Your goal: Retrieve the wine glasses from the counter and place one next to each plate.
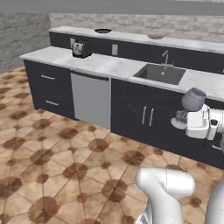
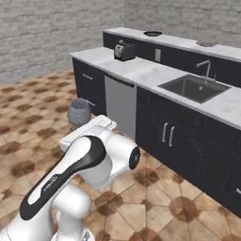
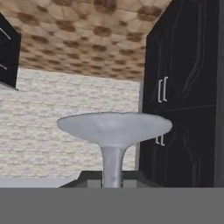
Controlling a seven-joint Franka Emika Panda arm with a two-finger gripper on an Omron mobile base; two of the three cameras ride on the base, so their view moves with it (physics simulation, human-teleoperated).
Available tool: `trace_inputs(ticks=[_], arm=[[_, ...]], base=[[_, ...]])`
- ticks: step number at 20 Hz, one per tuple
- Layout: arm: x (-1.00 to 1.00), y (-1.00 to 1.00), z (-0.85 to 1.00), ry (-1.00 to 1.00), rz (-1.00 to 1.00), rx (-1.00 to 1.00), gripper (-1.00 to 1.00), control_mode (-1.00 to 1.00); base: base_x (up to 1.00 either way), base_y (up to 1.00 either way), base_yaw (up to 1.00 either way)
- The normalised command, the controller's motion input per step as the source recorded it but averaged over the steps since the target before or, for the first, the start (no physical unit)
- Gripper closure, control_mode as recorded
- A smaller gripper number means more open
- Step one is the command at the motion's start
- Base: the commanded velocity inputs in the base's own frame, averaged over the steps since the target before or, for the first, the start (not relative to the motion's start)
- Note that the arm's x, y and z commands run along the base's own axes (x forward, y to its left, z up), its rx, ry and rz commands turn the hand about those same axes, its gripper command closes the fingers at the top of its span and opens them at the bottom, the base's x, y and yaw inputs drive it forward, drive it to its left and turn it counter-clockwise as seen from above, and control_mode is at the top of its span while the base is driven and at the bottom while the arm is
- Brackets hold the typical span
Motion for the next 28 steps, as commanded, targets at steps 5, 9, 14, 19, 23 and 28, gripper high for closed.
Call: trace_inputs(ticks=[5,9,14,19,23,28], arm=[[0.00,0.00,0.00,0.00,0.00,0.00,1.00,1.00],[0.00,0.00,0.00,0.00,0.00,0.00,1.00,1.00],[0.00,0.00,0.00,0.00,0.00,0.00,1.00,1.00],[0.00,0.00,0.00,0.00,0.00,0.00,1.00,1.00],[0.00,0.00,0.00,0.00,0.00,0.00,1.00,1.00],[0.00,0.00,0.00,0.00,0.00,0.00,1.00,1.00]], base=[[1.00,-0.92,0.02],[1.00,-0.90,0.03],[1.00,0.59,0.01],[1.00,1.00,0.00],[1.00,1.00,-0.04],[1.00,1.00,-0.14]])
